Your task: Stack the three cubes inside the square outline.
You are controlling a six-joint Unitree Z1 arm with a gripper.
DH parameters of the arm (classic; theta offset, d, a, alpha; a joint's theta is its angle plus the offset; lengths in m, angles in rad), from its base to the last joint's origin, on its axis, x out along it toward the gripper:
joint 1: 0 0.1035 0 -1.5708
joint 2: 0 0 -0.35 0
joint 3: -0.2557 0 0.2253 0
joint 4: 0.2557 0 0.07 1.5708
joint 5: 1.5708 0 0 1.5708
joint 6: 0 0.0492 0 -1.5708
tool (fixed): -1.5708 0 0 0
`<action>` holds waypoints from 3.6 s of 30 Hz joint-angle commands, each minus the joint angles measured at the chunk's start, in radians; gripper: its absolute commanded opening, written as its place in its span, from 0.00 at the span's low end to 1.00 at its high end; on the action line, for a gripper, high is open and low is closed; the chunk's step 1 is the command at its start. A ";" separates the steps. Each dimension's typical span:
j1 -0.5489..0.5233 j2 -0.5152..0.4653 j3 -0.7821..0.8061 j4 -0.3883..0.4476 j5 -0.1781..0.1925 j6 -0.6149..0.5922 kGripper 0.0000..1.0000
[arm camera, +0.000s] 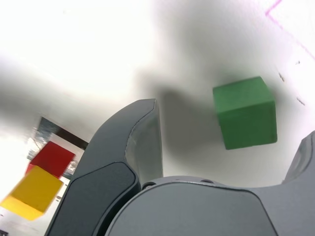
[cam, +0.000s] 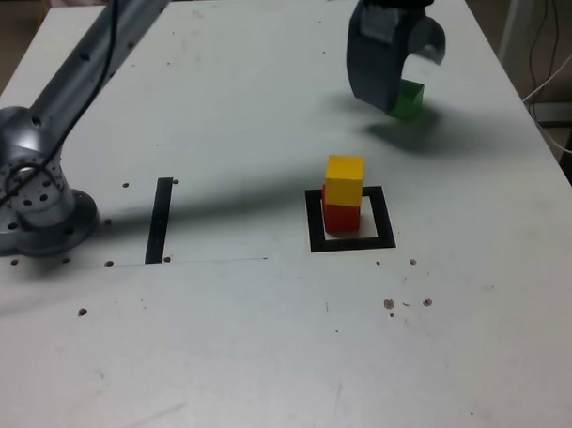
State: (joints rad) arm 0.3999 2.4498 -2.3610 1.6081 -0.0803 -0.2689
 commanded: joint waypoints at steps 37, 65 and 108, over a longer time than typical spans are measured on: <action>0.052 0.121 -0.109 0.027 0.002 0.006 0.35; 0.033 0.084 -0.087 0.029 -0.006 0.056 0.35; -0.251 -0.471 0.543 -0.058 0.012 0.410 0.35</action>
State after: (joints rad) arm 0.1603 1.9917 -1.8301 1.5540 -0.0708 0.1370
